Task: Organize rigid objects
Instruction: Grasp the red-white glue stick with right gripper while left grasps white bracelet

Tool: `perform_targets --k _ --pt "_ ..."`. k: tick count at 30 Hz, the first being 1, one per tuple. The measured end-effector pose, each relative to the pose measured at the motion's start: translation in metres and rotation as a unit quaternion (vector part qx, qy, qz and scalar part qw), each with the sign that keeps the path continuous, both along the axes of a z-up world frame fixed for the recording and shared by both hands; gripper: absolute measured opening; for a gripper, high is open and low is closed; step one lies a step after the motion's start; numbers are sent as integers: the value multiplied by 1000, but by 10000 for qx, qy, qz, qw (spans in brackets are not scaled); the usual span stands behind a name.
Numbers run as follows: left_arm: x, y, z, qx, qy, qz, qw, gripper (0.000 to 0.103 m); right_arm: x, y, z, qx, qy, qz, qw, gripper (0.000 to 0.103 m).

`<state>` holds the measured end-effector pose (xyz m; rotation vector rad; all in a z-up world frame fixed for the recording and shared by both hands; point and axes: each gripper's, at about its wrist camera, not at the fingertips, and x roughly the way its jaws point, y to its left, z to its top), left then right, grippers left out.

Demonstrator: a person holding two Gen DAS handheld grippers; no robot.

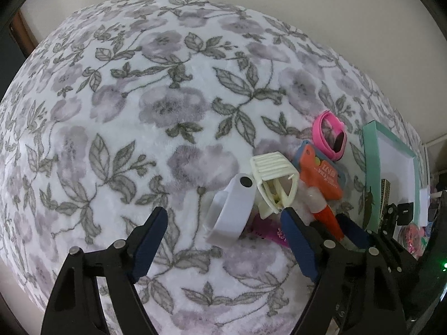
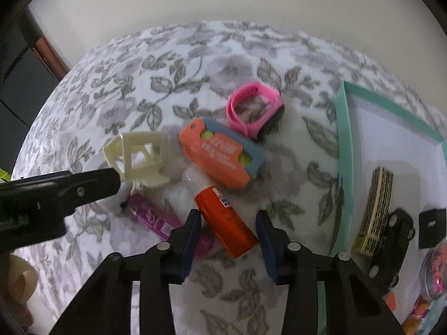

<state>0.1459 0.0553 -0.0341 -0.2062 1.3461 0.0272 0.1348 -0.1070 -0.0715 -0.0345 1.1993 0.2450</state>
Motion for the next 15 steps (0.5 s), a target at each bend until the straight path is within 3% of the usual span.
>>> perform_targets --k 7,11,15 --pt "2 -4 -8 112 20 22 9999 83 -2 -5 -2 64 293 -4 9996 39" --pt "3 -8 -8 135 -6 -23 9999 83 0 -4 -1 93 205 -38 9997 39" --pt "3 -15 -7 443 55 -247 9987 83 3 5 0 -118 0 85 9999 41"
